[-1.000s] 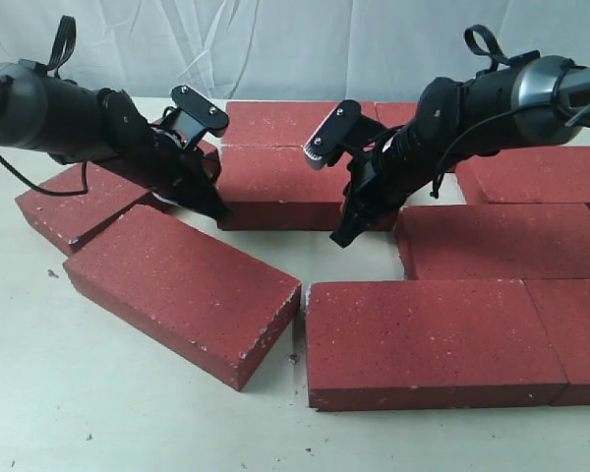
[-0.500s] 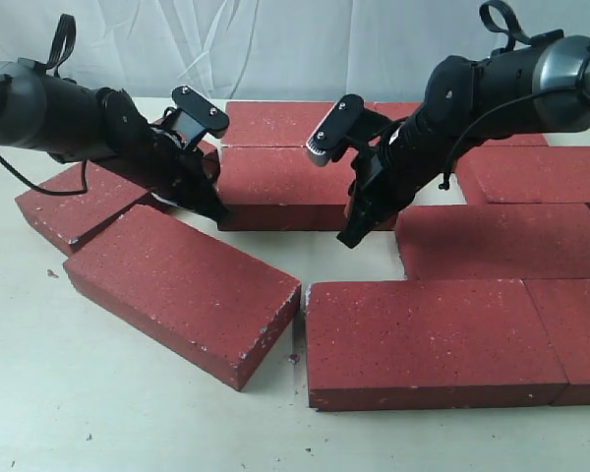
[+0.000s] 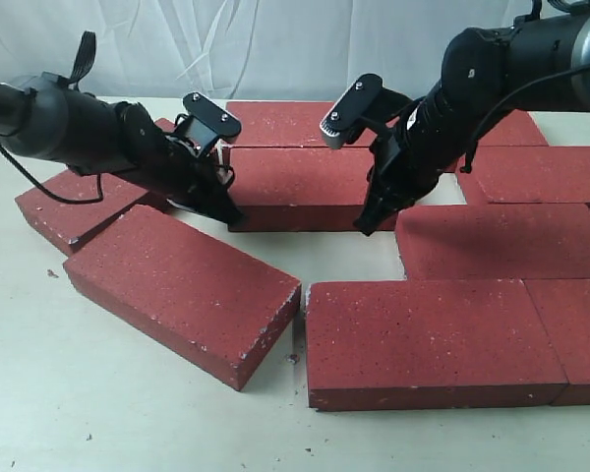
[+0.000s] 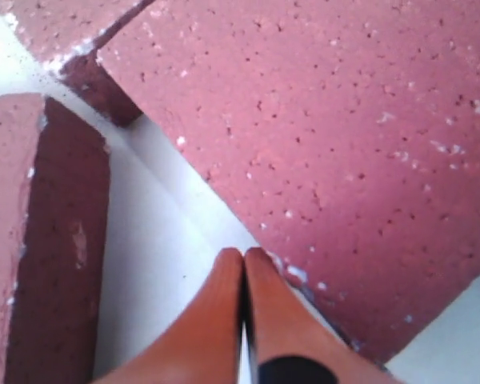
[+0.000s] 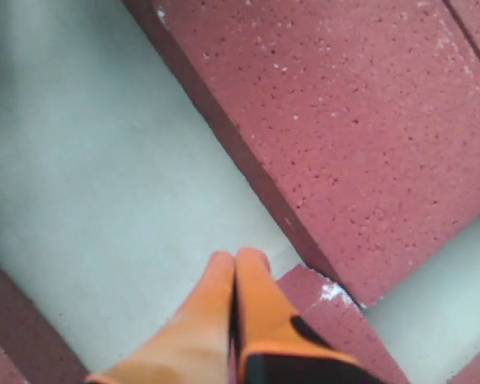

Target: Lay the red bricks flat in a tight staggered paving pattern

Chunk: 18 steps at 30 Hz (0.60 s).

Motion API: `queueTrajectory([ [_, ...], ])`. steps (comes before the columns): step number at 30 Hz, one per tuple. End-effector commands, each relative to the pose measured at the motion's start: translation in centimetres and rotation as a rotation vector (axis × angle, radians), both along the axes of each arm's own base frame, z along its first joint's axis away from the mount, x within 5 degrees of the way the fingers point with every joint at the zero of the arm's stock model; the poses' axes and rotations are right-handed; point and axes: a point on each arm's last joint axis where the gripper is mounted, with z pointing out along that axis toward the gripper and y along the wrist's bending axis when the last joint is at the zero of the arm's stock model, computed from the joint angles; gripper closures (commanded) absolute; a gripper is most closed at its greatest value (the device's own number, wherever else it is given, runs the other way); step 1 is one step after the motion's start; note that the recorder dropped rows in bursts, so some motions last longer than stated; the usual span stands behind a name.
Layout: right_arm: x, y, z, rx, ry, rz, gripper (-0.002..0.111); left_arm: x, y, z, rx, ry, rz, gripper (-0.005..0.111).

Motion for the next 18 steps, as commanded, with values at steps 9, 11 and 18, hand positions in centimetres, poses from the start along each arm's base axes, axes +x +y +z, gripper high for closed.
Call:
queueTrajectory([
  [9,1.2,-0.1,-2.4,-0.054,-0.037,0.023,0.109,0.0,-1.0,0.1,-0.01,-0.038,-0.003,0.107],
  [11,1.3,0.0,-2.0,-0.039,-0.058,0.009,0.109,0.1,-1.1,-0.1,-0.009,-0.052,0.003,0.107],
  [18,1.6,-3.2,1.1,0.019,-0.062,-0.179,0.109,0.9,-1.4,0.8,-0.033,-0.103,0.021,0.107],
])
